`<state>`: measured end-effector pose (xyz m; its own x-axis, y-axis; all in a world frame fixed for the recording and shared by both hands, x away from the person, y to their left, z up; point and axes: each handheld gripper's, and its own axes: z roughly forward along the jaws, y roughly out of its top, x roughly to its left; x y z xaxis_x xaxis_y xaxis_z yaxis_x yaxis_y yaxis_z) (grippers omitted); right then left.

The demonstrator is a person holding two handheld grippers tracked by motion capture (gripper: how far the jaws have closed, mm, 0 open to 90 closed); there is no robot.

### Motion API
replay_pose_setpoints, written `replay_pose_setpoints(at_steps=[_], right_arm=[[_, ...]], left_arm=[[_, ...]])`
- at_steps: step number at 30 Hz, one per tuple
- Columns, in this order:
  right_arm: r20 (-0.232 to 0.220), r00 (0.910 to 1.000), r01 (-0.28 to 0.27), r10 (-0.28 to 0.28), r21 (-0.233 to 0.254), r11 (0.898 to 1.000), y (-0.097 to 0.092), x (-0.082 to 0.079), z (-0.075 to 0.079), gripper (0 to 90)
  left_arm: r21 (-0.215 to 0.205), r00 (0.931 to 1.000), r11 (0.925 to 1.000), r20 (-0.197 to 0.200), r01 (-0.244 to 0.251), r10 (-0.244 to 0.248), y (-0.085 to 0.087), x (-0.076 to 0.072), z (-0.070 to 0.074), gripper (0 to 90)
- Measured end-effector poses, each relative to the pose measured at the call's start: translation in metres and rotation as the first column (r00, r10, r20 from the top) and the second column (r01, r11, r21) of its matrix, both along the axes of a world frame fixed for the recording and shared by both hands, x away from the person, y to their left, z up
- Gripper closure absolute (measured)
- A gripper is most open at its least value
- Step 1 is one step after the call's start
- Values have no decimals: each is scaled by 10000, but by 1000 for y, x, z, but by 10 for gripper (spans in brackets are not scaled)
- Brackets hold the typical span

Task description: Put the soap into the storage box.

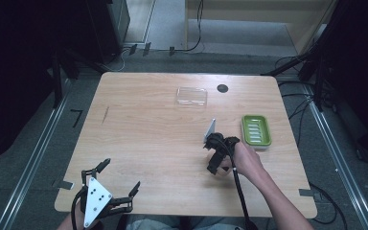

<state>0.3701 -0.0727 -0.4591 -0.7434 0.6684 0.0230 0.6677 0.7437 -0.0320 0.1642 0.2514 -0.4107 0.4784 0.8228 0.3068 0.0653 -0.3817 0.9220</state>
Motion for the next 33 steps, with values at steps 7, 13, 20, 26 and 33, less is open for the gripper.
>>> replay_pose_setpoints(at_steps=[7,13,20,26,33], right_arm=[[28,9999,123,-123,-28,9999,1,1,-7,45],[91,9994,322,-323,59,9995,1,1,-7,152],[173,9981,582,-584,112,9982,1,1,-8,210],[197,9975,677,-680,136,9976,0,1,-8,237],[414,9972,621,-627,160,9979,-1,0,-6,331]], left_arm=[[-10,10000,10000,16,-19,19,0,0,0,0],[-8,10000,10000,18,-18,18,1,0,0,0],[-5,10000,10000,20,-18,18,1,0,0,0],[-46,10000,10000,37,-6,6,0,-1,0,0],[-37,10000,10000,53,-14,14,0,-1,0,0]])
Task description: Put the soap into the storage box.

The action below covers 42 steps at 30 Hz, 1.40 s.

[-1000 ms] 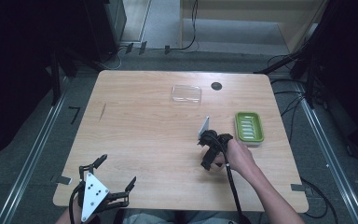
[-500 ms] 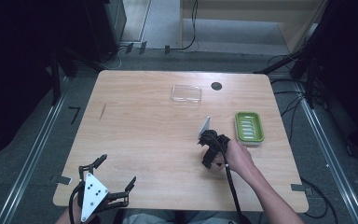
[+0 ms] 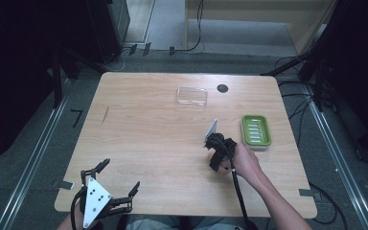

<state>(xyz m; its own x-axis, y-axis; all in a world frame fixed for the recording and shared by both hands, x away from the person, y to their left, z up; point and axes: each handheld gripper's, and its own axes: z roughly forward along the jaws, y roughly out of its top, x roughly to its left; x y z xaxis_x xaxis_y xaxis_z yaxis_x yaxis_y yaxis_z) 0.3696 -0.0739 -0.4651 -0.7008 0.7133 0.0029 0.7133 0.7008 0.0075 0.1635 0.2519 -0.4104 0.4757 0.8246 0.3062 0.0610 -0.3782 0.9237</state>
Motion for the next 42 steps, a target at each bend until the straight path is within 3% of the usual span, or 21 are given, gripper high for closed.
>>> replay_pose_setpoints(at_steps=[13,42], right_arm=[[-47,9999,-132,132,45,9999,-1,1,1,335],[191,9997,-135,136,-16,9999,-14,3,27,334]], left_arm=[[-3,10000,10000,8,-3,3,0,0,0,0],[27,10000,10000,1,1,-1,0,0,0,0]])
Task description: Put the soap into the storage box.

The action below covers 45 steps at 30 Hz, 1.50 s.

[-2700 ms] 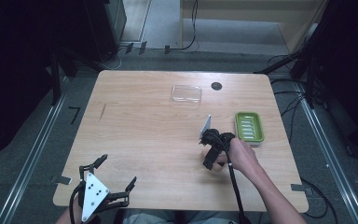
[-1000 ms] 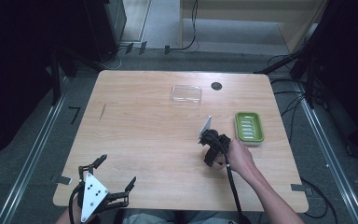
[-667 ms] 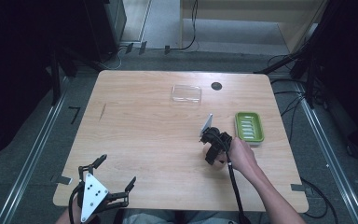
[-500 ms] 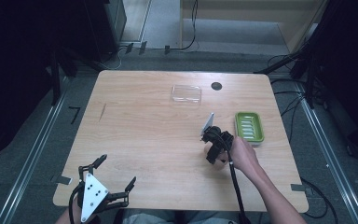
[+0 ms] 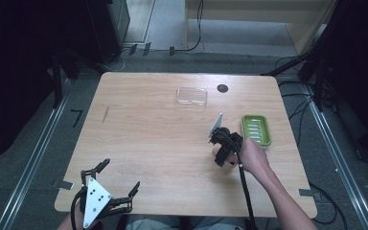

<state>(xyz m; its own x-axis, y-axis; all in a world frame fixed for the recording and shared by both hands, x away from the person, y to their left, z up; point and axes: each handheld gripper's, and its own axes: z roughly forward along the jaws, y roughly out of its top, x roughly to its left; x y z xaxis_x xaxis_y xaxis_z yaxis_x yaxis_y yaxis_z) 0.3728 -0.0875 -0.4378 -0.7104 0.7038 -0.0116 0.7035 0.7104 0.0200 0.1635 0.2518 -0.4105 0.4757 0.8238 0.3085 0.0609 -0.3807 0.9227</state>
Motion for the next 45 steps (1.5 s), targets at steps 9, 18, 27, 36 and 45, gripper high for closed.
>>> replay_pose_setpoints(at_steps=[9,18,27,36,45], right_arm=[[144,9999,13,-12,-61,10000,-6,1,7,334],[193,9998,103,-101,-110,9999,-12,3,13,334],[275,9994,201,-198,-102,9997,-18,5,20,334],[345,9987,389,-384,-128,9992,-27,8,25,334],[448,9965,705,-700,-93,9975,-38,13,32,334]], left_arm=[[5,10000,10000,-9,-10,10,0,0,0,0],[18,10000,10000,-14,-7,7,0,0,0,0],[25,10000,10000,-8,1,-1,0,0,0,0],[23,10000,10000,-11,6,-6,0,0,0,0],[18,10000,10000,-7,0,0,0,0,0,0]])
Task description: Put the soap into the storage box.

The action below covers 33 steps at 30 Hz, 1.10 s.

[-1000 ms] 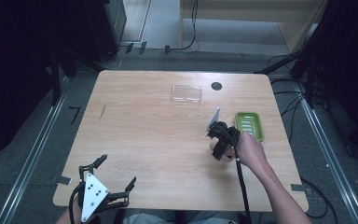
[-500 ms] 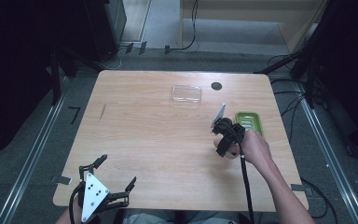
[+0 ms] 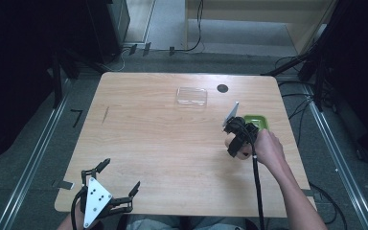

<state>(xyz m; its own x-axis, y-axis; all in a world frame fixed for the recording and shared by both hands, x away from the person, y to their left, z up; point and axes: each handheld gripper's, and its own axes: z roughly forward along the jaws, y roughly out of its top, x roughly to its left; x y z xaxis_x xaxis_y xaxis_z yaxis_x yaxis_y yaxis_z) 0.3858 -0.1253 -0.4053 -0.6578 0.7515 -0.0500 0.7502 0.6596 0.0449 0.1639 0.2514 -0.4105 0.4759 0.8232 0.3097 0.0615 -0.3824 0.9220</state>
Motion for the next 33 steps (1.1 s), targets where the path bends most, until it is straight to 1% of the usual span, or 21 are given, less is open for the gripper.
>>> replay_pose_setpoints(at_steps=[1,6,10,12,14,15,24,33], right_arm=[[38,10000,-16,15,88,10000,-1,0,0,334],[80,9999,128,-129,88,9999,-6,3,5,334],[68,9999,142,-142,117,9998,-9,5,5,334],[23,9997,242,-242,79,9997,-9,5,6,334],[78,9996,280,-280,66,9996,-11,7,8,334],[102,9996,256,-257,139,9996,-12,8,8,334],[114,9992,369,-370,127,9992,-17,11,11,334],[148,9979,633,-635,158,9979,-26,17,13,334]], left_arm=[[0,10000,10000,2,7,-7,0,0,0,0],[2,10000,10000,4,7,-7,0,0,0,0],[-8,10000,10000,5,0,0,0,0,0,0],[-6,10000,10000,7,0,0,0,0,0,0],[-5,10000,10000,5,3,-3,0,0,0,0],[-2,10000,10000,4,6,-6,0,0,0,0],[16,10000,10000,5,14,-14,0,0,0,0],[-29,10000,10000,7,-16,16,0,0,0,0]])
